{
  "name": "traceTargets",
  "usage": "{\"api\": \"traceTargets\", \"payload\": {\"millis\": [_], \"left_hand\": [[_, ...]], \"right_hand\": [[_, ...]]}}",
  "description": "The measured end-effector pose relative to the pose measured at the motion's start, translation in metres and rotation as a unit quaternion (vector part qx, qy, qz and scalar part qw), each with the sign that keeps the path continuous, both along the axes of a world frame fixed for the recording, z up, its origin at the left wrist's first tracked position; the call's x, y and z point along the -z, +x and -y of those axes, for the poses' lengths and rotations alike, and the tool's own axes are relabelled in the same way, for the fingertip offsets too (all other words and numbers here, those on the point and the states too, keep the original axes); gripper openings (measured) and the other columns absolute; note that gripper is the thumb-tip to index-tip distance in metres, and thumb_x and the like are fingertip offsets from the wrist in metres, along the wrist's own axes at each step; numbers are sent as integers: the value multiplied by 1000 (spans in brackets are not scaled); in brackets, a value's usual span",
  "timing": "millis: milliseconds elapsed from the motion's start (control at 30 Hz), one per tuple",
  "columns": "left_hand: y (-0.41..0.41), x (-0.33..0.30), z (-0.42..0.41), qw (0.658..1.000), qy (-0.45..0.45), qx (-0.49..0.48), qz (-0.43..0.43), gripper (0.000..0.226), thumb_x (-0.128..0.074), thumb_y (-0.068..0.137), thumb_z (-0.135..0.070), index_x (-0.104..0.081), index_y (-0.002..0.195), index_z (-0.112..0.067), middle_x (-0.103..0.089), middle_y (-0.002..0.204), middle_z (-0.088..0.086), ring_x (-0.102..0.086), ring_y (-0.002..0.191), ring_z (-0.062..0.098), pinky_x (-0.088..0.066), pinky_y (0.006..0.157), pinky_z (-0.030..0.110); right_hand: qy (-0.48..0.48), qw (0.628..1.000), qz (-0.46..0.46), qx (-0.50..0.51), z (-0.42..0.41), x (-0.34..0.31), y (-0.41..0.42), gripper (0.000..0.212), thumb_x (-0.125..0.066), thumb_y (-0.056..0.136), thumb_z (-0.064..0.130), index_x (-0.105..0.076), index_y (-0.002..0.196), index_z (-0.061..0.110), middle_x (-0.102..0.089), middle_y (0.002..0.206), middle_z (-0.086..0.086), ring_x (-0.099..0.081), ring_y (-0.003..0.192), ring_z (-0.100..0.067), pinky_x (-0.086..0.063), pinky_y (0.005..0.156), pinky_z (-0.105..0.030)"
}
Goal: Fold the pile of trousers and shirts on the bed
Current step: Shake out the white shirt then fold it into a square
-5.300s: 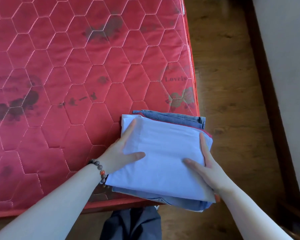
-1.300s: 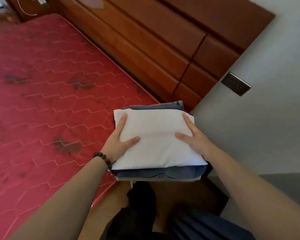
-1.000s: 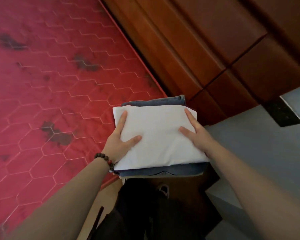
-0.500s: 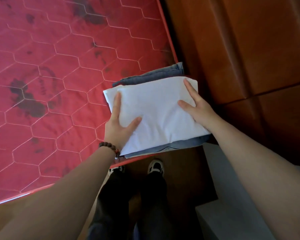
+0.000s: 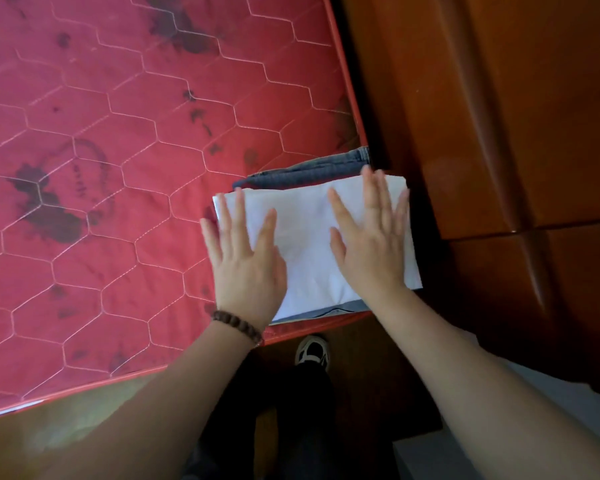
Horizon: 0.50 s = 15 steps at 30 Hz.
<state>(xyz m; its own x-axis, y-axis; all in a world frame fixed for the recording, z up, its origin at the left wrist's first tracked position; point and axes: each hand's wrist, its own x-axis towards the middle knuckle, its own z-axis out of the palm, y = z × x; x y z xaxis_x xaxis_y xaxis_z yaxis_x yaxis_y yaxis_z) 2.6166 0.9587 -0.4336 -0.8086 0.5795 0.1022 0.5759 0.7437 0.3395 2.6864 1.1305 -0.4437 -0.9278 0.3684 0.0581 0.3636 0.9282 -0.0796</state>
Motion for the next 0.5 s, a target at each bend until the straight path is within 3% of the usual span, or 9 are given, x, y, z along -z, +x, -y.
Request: {"api": "traceTargets", "payload": {"millis": [67,167,233,333,500], "left_hand": [[3,7,-20,993,-93,67,-4,53,-33,93,-15,-39,144,-3,-18,158,20,-4,148,36,1,119,53],[-5,31,-23,971,-224,73,47,60,-6,99,-30,-1,153,-6,7,161,13,19,146,27,8,120,47],[-10,44,-15,973,-215,74,46,60,-6,100,-34,4,152,-6,10,160,12,17,146,27,5,121,46],[-10,52,-13,985,-154,52,58,69,-23,97,-39,-5,152,-3,4,159,17,4,148,31,-4,121,46],[-12,61,-14,984,-155,27,83,85,-29,92,-54,1,152,-2,12,159,18,7,148,32,-6,121,45]], "right_hand": [[-32,997,41,-59,25,13,-16,63,-48,93,31,-26,152,20,-8,161,-13,0,149,-29,0,119,-53],[-25,984,153,-88,42,38,-24,69,-38,100,38,-3,155,17,7,162,-5,16,147,-22,6,119,-51],[-10,983,151,-99,31,45,-20,63,-26,102,45,-3,155,19,4,162,-2,11,148,-19,4,120,-50],[-2,991,112,-69,1,50,-4,67,-20,98,58,-13,155,23,-6,162,0,0,149,-20,-4,119,-52],[-10,995,104,0,-17,58,11,73,-20,93,67,-4,154,32,5,162,-9,5,149,-29,-8,119,-52]]}}
